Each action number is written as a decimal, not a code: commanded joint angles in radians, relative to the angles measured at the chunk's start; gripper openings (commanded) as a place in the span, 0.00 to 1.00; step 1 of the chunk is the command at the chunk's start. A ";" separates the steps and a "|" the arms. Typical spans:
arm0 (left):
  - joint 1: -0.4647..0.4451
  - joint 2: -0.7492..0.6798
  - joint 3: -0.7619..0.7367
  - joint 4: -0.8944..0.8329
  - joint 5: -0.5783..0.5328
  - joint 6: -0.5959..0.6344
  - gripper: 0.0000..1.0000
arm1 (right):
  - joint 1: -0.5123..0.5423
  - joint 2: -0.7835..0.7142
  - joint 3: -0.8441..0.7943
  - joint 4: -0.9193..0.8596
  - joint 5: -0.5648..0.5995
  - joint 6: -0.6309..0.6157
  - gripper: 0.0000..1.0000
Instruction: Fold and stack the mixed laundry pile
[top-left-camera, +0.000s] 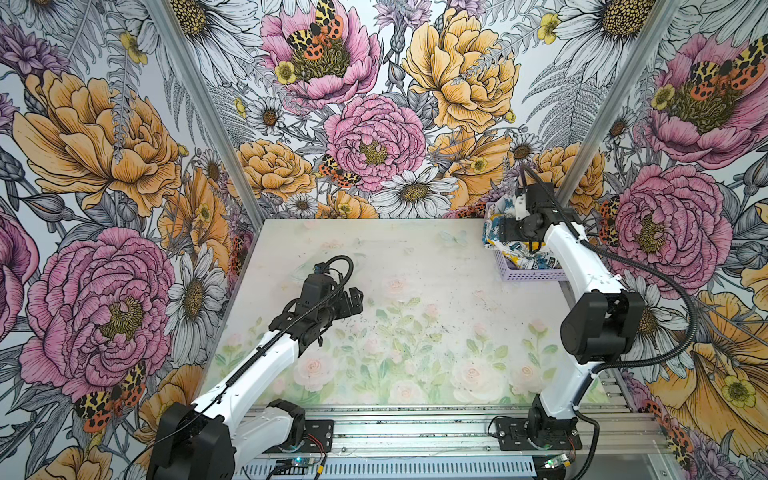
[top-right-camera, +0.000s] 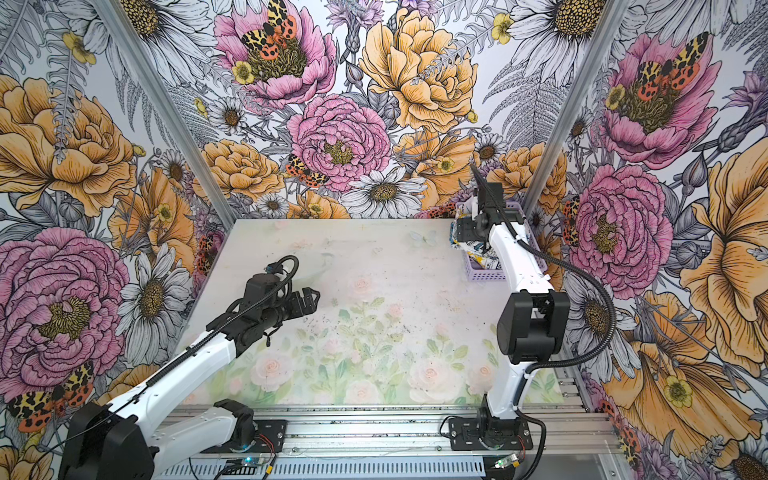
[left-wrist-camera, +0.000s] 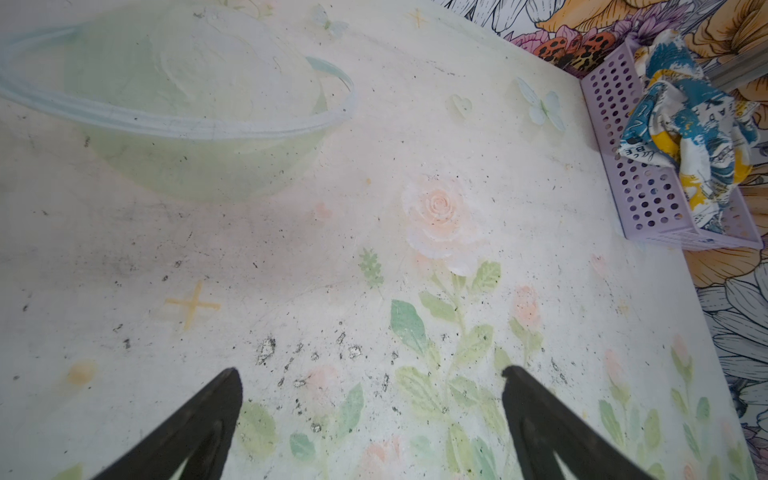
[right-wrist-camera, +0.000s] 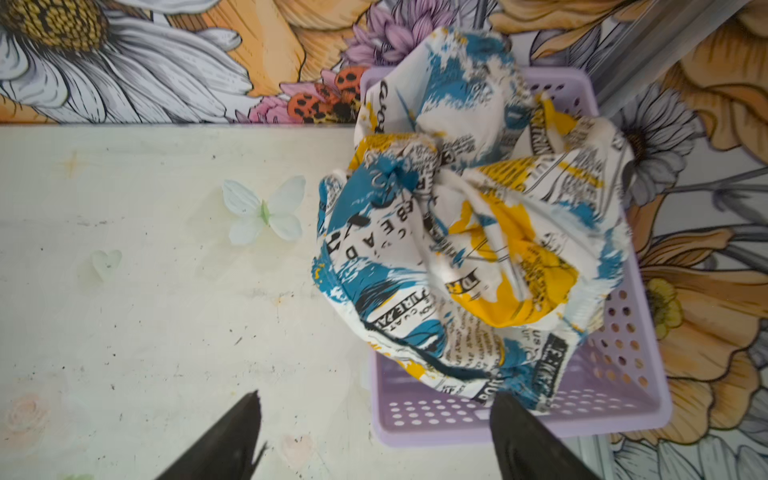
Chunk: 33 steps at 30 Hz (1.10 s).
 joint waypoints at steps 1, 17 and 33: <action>-0.013 0.002 0.032 0.022 -0.033 -0.013 0.99 | -0.053 0.090 0.058 -0.011 -0.059 0.065 0.95; -0.018 -0.012 0.003 0.039 -0.042 -0.015 0.99 | -0.140 0.421 0.265 -0.015 -0.023 0.203 0.45; -0.019 -0.004 0.071 0.049 -0.061 0.014 0.99 | -0.096 0.023 0.300 -0.014 -0.060 0.180 0.00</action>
